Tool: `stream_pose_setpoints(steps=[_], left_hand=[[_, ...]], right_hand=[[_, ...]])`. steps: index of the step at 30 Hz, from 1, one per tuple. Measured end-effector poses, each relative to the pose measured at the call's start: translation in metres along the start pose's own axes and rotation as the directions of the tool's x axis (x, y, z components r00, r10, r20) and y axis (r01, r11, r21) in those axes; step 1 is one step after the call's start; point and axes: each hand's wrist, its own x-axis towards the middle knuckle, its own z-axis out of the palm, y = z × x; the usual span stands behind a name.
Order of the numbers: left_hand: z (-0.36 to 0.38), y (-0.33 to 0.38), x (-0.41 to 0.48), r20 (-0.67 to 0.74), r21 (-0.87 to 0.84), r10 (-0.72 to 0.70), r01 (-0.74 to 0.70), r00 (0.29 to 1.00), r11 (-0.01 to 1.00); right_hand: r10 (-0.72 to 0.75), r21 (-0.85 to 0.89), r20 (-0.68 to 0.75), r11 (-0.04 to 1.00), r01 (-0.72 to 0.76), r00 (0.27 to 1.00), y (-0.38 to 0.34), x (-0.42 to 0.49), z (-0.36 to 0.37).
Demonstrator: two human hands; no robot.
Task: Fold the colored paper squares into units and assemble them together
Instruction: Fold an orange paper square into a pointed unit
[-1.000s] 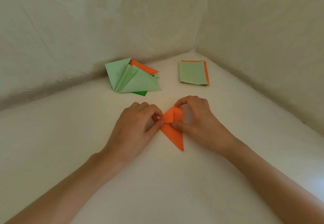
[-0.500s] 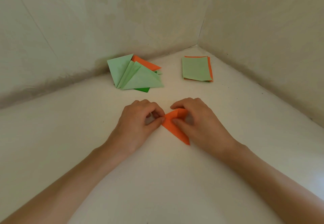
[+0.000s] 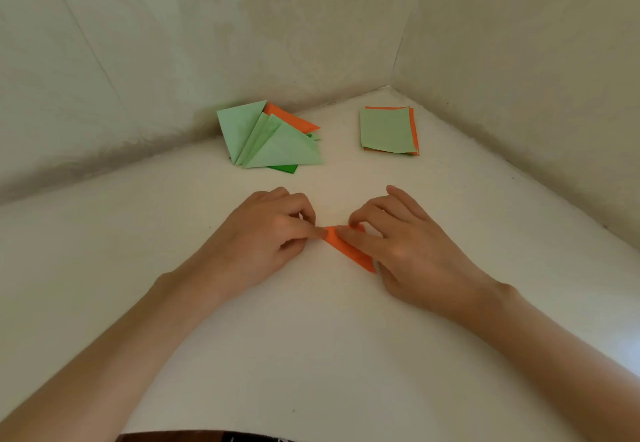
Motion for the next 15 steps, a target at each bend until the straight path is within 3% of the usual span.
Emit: stream_pose_setpoints(steps=[5,11,15], left_hand=[[-0.003,0.013,-0.008,0.03,0.182,-0.019,0.013,0.999,0.983],[-0.003,0.025,-0.012,0.046,0.21,-0.102,0.091,0.994,0.973],[-0.003,0.027,-0.012,0.037,0.232,-0.119,0.108,0.992,0.967]], right_hand=[[0.041,-0.059,0.063,0.998,-0.037,0.997,-0.002,-0.008,-0.001],[0.2,0.028,-0.034,0.98,-0.199,0.979,-0.012,0.002,0.0],[0.243,-0.037,-0.044,0.969,-0.245,0.969,-0.013,-0.002,0.004]])
